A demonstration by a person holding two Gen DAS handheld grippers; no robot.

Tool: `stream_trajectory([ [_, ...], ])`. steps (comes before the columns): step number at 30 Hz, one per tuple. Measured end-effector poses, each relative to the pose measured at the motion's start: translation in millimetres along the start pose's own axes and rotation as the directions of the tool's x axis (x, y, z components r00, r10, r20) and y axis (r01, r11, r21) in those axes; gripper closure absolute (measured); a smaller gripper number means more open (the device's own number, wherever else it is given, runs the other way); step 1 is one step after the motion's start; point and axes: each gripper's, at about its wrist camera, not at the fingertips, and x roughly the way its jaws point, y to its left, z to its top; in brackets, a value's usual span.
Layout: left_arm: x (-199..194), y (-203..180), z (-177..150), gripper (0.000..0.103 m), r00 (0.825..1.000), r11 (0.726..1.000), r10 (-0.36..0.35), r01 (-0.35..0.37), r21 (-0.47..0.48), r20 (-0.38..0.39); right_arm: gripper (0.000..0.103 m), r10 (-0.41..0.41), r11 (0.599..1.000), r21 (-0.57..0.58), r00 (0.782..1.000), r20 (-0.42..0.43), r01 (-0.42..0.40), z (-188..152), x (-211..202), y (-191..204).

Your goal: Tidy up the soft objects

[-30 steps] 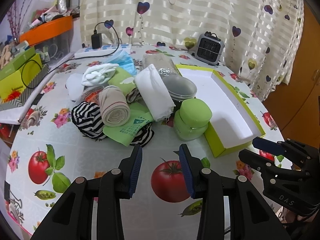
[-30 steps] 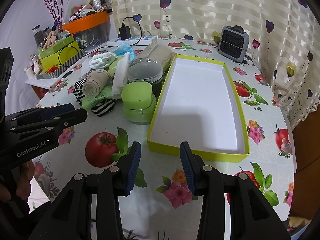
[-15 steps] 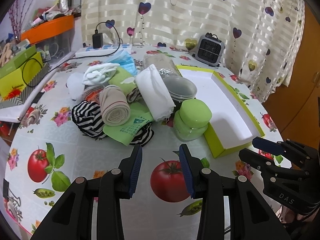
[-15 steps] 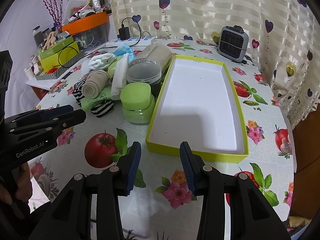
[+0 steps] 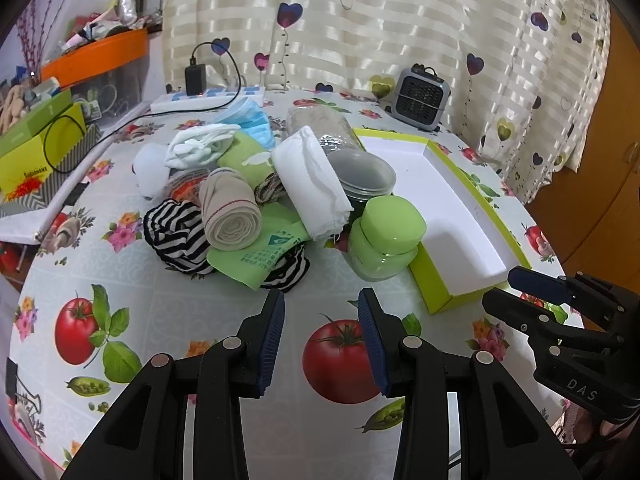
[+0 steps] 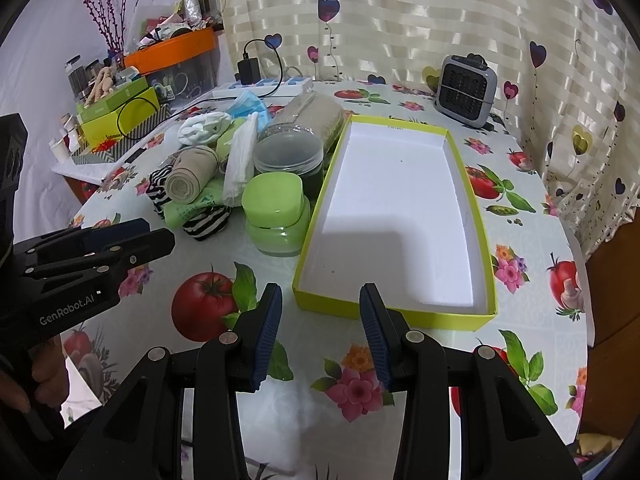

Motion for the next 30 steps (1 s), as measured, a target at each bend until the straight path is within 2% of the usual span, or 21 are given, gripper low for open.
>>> stream_trajectory([
  [30,2.9,2.1,-1.9,0.066,1.0,1.0,0.0,0.0,-0.001,-0.006,0.061,0.014,1.0,0.007,1.0,0.028,-0.014,0.3,-0.2,-3.4],
])
